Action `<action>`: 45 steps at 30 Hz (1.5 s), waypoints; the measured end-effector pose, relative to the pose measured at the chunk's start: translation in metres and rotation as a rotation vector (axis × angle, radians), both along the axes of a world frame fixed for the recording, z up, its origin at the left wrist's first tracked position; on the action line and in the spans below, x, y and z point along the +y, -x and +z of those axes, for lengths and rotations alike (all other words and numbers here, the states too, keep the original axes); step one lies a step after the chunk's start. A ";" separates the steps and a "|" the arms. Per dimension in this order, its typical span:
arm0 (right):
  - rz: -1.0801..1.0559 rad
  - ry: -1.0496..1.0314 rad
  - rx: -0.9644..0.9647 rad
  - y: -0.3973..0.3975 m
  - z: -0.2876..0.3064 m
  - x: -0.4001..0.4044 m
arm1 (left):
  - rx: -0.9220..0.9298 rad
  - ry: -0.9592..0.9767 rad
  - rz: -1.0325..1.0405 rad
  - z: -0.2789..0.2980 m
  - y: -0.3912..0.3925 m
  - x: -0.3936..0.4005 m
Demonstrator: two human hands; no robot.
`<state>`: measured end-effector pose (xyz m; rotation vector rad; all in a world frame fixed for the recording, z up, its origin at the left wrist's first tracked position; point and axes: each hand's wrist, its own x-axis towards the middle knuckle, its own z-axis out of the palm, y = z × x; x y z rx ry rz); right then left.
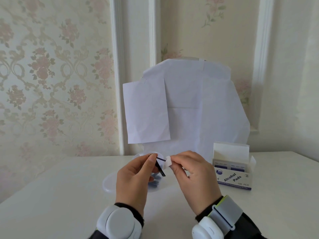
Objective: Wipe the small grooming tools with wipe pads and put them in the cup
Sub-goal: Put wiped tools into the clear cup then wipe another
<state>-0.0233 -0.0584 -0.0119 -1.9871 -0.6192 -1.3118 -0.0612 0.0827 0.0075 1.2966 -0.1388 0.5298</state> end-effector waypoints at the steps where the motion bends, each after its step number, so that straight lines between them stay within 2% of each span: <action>1: 0.013 -0.002 -0.008 0.000 0.000 0.001 | -0.001 0.000 0.000 0.000 0.000 -0.001; 6: 0.026 0.010 -0.019 0.004 0.000 0.005 | -0.010 0.021 -0.021 0.003 0.003 -0.003; 11: 0.119 0.055 0.127 0.009 0.000 0.009 | -0.004 -0.008 -0.059 -0.003 0.001 -0.003; 18: 0.125 -0.046 0.212 0.013 0.002 0.014 | -0.009 -0.053 -0.071 -0.007 -0.004 -0.004; 25: 0.178 -0.110 0.247 0.018 0.003 0.014 | -0.090 -0.174 -0.010 -0.009 -0.002 -0.007; 31: 0.176 -0.050 0.283 0.016 0.004 0.014 | -0.071 -0.053 -0.046 -0.005 0.000 -0.002; 38: 0.224 -0.028 0.358 0.016 0.005 0.013 | -0.121 -0.045 -0.015 -0.005 0.001 -0.002; 45: 0.407 -0.237 0.473 0.016 0.007 0.008 | -0.107 -0.166 -0.047 -0.010 -0.004 -0.002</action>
